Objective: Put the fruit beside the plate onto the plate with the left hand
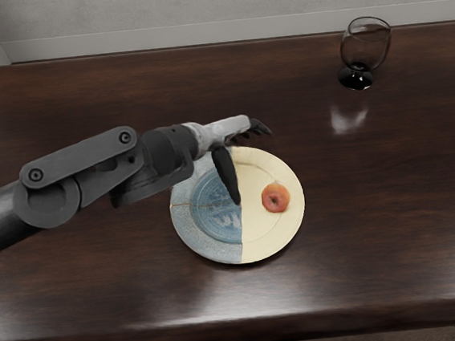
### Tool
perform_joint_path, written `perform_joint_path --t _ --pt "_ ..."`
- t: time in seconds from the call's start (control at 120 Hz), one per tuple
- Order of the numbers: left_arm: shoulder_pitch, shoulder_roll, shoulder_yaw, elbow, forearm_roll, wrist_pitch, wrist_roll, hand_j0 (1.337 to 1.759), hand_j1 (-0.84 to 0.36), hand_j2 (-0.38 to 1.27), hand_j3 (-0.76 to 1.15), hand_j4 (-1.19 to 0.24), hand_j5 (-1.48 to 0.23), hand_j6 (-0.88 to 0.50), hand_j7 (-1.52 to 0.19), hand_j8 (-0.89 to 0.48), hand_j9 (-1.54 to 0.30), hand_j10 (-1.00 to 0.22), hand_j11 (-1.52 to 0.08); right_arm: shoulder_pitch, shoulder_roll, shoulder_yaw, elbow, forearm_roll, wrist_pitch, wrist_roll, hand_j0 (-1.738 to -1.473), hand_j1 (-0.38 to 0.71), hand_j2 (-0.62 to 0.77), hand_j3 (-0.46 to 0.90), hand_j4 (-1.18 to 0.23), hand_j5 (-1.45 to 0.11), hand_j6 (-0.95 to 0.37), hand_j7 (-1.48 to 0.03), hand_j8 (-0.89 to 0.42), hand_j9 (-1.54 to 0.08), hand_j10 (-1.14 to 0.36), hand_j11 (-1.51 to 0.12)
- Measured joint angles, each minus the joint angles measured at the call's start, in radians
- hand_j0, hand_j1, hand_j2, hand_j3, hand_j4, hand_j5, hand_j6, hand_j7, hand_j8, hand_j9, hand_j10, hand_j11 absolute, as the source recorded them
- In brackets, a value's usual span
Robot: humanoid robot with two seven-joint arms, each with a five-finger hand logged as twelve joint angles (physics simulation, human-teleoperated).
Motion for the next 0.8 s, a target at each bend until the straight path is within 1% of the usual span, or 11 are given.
perform_joint_path --t 0.05,0.117,0.167,0.233,0.35,0.425,0.5,0.558,0.658,0.708,0.8 --pt "0.003 0.078 -0.017 -0.032 -0.007 0.003 0.000 1.658 0.18 0.14 0.00 -0.16 -0.21 -0.10 -0.21 -0.11 -0.21 -0.16 -0.21 0.000 0.000 0.000 0.000 0.000 0.000 0.000 -1.658 -0.35 0.00 0.00 0.00 0.00 0.00 0.00 0.00 0.00 0.00 0.00" --pt "0.001 0.252 -0.039 -0.122 -0.091 0.000 0.000 1.658 0.22 0.11 0.00 -0.12 -0.16 -0.08 -0.16 -0.09 -0.16 -0.12 -0.16 0.002 0.000 0.000 0.000 0.000 0.000 0.000 -1.658 -0.35 0.00 0.00 0.00 0.00 0.00 0.00 0.00 0.00 0.00 0.00" --pt "0.001 0.363 -0.059 -0.190 -0.218 -0.041 0.000 1.658 0.25 0.08 0.00 -0.10 -0.13 -0.07 -0.13 -0.07 -0.13 -0.10 -0.13 0.004 0.000 0.000 0.000 -0.001 0.000 0.000 -1.658 -0.35 0.00 0.00 0.00 0.00 0.00 0.00 0.00 0.00 0.00 0.00" --pt "0.003 0.512 -0.091 -0.244 -0.427 -0.197 -0.001 1.658 0.27 0.06 0.00 -0.08 -0.10 -0.05 -0.10 -0.06 -0.10 -0.08 -0.10 0.005 0.000 0.000 0.000 -0.001 0.000 -0.001 -1.658 -0.35 0.00 0.00 0.00 0.00 0.00 0.00 0.00 0.00 0.00 0.00" --pt "0.005 0.706 -0.121 -0.284 -0.793 -0.415 -0.006 1.658 0.29 0.04 0.00 -0.06 -0.07 -0.04 -0.07 -0.04 -0.07 -0.05 -0.07 0.006 0.000 0.000 0.000 0.000 0.000 -0.001 -1.658 -0.35 0.00 0.00 0.00 0.00 0.00 0.00 0.00 0.00 0.00 0.00" --pt "0.063 0.795 -0.128 -0.292 -1.029 -0.469 -0.008 1.658 0.30 0.03 0.00 -0.05 -0.06 -0.04 -0.06 -0.04 -0.06 -0.04 -0.06 0.005 0.000 0.001 0.000 0.000 0.001 -0.001 -1.658 -0.35 0.00 0.00 0.00 0.00 0.00 0.00 0.00 0.00 0.00 0.00" --pt "0.132 0.830 -0.134 -0.295 -1.209 -0.496 -0.008 1.658 0.31 0.02 0.00 -0.04 -0.05 -0.03 -0.05 -0.03 -0.05 -0.04 -0.05 0.001 0.000 0.002 0.000 0.002 0.001 -0.001 -1.658 -0.35 0.00 0.00 0.00 0.00 0.00 0.00 0.00 0.00 0.00 0.00" --pt "0.206 0.939 -0.136 -0.296 -1.285 -0.507 -0.008 1.658 0.31 0.02 0.00 -0.03 -0.04 -0.03 -0.04 -0.03 -0.04 -0.03 -0.04 -0.006 0.000 0.002 0.000 0.003 0.001 -0.002 -1.658 -0.35 0.00 0.00 0.00 0.00 0.00 0.00 0.00 0.00 0.00 0.00" --pt "0.247 1.102 -0.132 -0.293 -1.346 -0.517 -0.006 1.658 0.32 0.01 0.00 -0.03 -0.03 -0.02 -0.03 -0.02 -0.03 -0.03 -0.03 -0.012 0.000 0.002 0.000 0.002 0.000 -0.002 -1.658 -0.35 0.00 0.00 0.00 0.00 0.00 0.00 0.00 0.00 0.00 0.00" --pt "0.248 1.135 -0.130 -0.291 -1.360 -0.519 -0.005 1.658 0.32 0.01 0.00 -0.02 -0.03 -0.02 -0.03 -0.02 -0.03 -0.02 -0.03 -0.013 0.000 0.002 0.001 0.002 0.001 -0.002 -1.658 -0.35 0.00 0.00 0.00 0.00 0.00 0.00 0.00 0.00 0.00 0.00" --pt "0.241 1.129 -0.133 -0.288 -1.371 -0.521 -0.003 1.658 0.32 0.01 0.00 -0.02 -0.03 -0.02 -0.03 -0.02 -0.03 -0.02 -0.03 -0.015 0.000 0.002 0.001 0.002 0.001 -0.002 -1.658 -0.35 0.00 0.00 0.00 0.00 0.00 0.00 0.00 0.00 0.00 0.00"
